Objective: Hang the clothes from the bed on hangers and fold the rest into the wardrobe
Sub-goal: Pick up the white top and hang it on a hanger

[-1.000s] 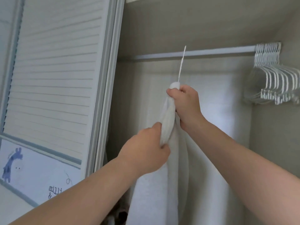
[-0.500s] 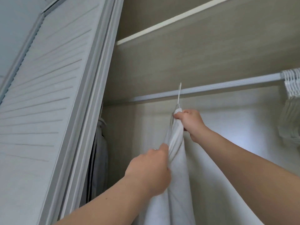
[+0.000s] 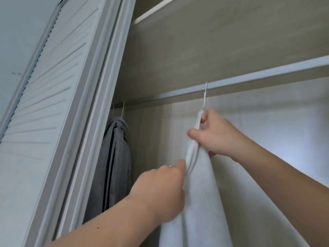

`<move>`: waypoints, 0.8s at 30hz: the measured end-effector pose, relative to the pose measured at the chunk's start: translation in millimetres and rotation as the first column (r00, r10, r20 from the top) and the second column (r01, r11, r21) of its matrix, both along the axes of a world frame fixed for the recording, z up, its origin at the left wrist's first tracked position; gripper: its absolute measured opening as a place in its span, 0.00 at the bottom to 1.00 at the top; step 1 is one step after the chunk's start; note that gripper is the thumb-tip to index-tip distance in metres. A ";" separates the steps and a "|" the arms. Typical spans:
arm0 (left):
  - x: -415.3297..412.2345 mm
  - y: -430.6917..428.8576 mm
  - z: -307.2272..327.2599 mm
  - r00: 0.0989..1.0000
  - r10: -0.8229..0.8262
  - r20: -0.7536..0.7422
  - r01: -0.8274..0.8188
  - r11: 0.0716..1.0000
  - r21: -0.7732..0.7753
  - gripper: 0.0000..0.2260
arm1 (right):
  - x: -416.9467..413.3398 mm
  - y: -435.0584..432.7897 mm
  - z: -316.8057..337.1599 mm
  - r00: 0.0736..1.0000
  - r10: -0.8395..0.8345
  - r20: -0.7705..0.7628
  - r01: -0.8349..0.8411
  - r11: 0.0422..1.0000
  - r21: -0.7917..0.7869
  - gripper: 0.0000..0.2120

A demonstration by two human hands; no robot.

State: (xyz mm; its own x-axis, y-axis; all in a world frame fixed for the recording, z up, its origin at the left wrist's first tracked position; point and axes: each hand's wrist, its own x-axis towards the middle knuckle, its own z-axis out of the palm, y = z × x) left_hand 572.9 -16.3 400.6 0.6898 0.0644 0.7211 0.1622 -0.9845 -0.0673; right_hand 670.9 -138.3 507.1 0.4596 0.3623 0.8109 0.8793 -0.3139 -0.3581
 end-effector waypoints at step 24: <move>3.2 84.5 13.1 0.785 0.539 -0.307 -0.523 0.841 0.140 0.25 | 80.5 216.6 13.0 0.942 0.335 -0.015 -0.335 0.942 -0.027 0.08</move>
